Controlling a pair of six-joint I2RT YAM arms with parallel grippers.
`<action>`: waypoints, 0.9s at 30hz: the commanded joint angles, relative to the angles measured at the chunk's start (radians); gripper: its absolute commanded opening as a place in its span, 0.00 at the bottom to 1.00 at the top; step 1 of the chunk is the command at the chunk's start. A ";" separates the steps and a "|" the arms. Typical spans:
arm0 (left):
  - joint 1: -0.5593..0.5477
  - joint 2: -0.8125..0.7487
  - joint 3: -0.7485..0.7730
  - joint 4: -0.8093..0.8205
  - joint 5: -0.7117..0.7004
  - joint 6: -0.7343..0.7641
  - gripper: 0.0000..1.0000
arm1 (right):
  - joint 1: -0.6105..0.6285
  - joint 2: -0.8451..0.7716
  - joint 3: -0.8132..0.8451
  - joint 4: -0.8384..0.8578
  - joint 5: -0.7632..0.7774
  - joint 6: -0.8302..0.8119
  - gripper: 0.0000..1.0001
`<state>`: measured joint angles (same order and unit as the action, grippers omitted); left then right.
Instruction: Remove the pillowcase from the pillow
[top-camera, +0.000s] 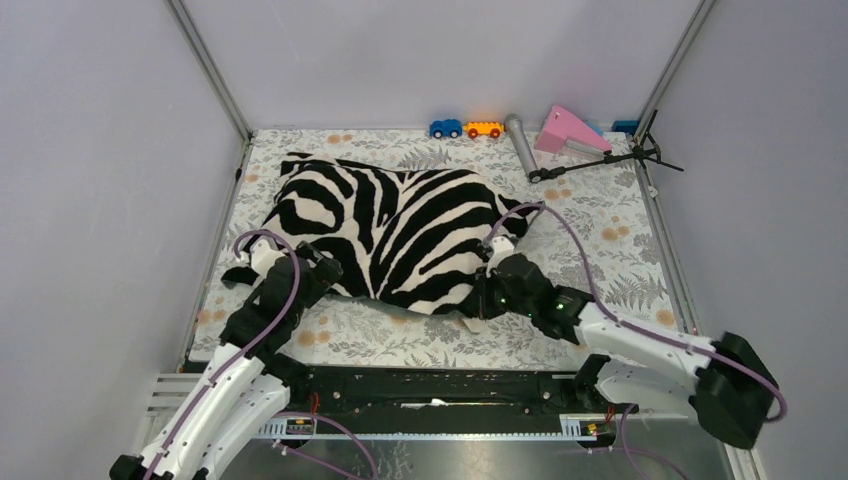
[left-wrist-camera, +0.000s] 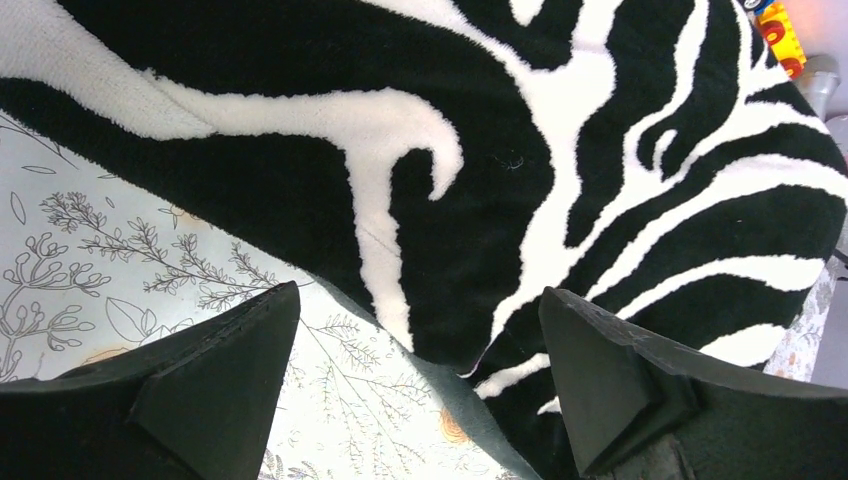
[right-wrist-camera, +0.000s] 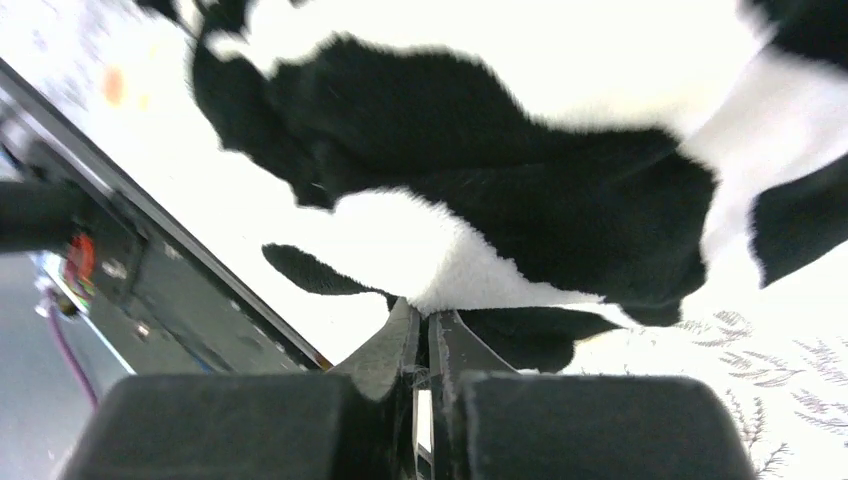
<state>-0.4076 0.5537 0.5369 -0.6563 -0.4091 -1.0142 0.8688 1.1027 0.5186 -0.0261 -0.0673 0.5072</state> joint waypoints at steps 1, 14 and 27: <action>0.009 -0.001 0.021 0.026 0.008 -0.020 0.99 | 0.005 -0.225 0.070 -0.004 0.202 0.000 0.00; 0.056 0.035 -0.105 0.052 0.059 -0.213 0.99 | 0.006 -0.388 0.011 -0.093 0.339 0.037 0.00; 0.210 0.319 -0.236 0.559 0.125 -0.096 0.21 | 0.006 -0.392 0.052 -0.163 0.305 -0.020 0.01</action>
<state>-0.2146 0.7906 0.2733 -0.2733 -0.2794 -1.1801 0.8707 0.7448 0.5186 -0.1532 0.1978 0.5266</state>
